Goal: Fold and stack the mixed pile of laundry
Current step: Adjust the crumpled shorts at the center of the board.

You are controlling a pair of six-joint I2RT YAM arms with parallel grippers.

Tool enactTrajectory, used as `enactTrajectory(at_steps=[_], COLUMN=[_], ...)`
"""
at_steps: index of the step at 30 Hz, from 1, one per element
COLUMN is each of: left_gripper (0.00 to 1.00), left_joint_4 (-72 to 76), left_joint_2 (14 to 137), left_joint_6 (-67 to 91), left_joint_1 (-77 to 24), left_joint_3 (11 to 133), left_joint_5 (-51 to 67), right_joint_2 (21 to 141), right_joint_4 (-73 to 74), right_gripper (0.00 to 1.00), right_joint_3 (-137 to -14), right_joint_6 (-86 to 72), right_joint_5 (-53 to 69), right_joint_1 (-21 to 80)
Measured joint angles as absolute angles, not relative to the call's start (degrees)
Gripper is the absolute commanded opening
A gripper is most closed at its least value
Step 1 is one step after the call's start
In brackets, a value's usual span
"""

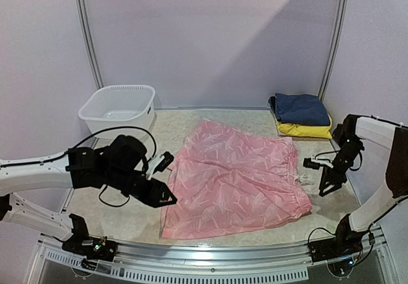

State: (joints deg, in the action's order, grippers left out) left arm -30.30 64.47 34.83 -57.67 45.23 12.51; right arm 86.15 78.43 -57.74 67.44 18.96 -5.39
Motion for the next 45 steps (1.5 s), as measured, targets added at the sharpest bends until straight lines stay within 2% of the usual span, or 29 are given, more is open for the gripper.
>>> enactTrajectory(at_steps=[4, 9, 16, 24, 31, 40, 45], left_gripper=[0.43, 0.42, 0.35, 0.34, 0.33, 0.32, 0.37], left_joint_4=[-33.5, -33.7, -26.8, -18.7, -12.2, 0.1, -3.3], left_joint_2=[75.6, 91.5, 101.6, 101.5, 99.5, 88.4, 80.1], left_joint_6=[27.0, 22.3, 21.3, 25.6, 33.9, 44.7, 46.5], left_joint_1=[-51.9, -44.2, -41.5, -48.4, -49.2, -51.0, -51.4], left_joint_3=[56.3, 68.1, 71.5, 60.7, 50.0, 33.4, 28.0], left_joint_5=[6.8, 3.2, 7.3, 12.4, 11.8, 8.0, 4.4], right_joint_2=[87.2, 93.6, 107.9, 110.4, 110.2, 107.5, 107.4], right_joint_4=[77.8, 74.5, 68.1, 64.4, 63.5, 63.0, 62.4], right_gripper=[0.44, 0.51, 0.45, 0.45, 0.46, 0.47, 0.47], right_joint_3=[-69.1, -77.6, -85.9, -84.1, -82.0, -79.9, -80.1], right_joint_6=[63.7, 53.2, 41.6, 37.5, 37.0, 36.8, 35.7], right_joint_5=[20.7, 25.0, 30.6, 28.7, 27.6, 25.3, 23.9], right_joint_1=[-5.4, -5.4, -5.2, -0.4, 3.9, 5.1, 7.6])
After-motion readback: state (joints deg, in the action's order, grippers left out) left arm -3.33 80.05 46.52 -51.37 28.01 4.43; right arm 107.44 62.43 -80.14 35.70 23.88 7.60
